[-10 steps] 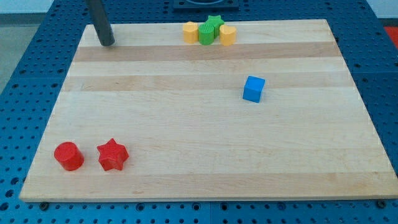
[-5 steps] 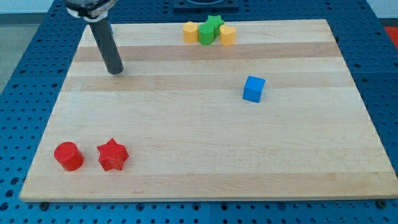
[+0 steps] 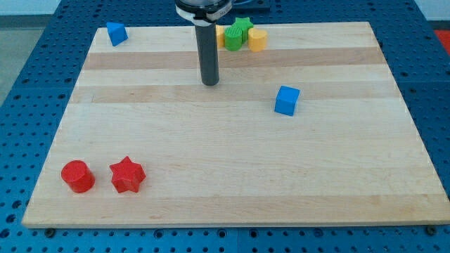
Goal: Move your arm towards center
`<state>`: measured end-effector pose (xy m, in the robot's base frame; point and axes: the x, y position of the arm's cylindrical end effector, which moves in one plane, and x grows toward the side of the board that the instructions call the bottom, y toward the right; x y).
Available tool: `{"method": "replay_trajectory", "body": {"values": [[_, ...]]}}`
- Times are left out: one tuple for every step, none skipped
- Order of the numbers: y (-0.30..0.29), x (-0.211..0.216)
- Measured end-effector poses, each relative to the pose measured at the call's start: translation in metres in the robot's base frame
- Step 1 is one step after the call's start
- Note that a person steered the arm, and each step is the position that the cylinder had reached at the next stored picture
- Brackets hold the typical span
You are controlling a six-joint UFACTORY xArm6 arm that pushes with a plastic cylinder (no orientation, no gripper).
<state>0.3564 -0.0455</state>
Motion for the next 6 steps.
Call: {"method": "replay_trajectory", "body": {"values": [[-0.006, 0.0], [-0.027, 0.0], [-0.073, 0.0], [-0.132, 0.003], [-0.18, 0.044], [-0.209, 0.085]]}}
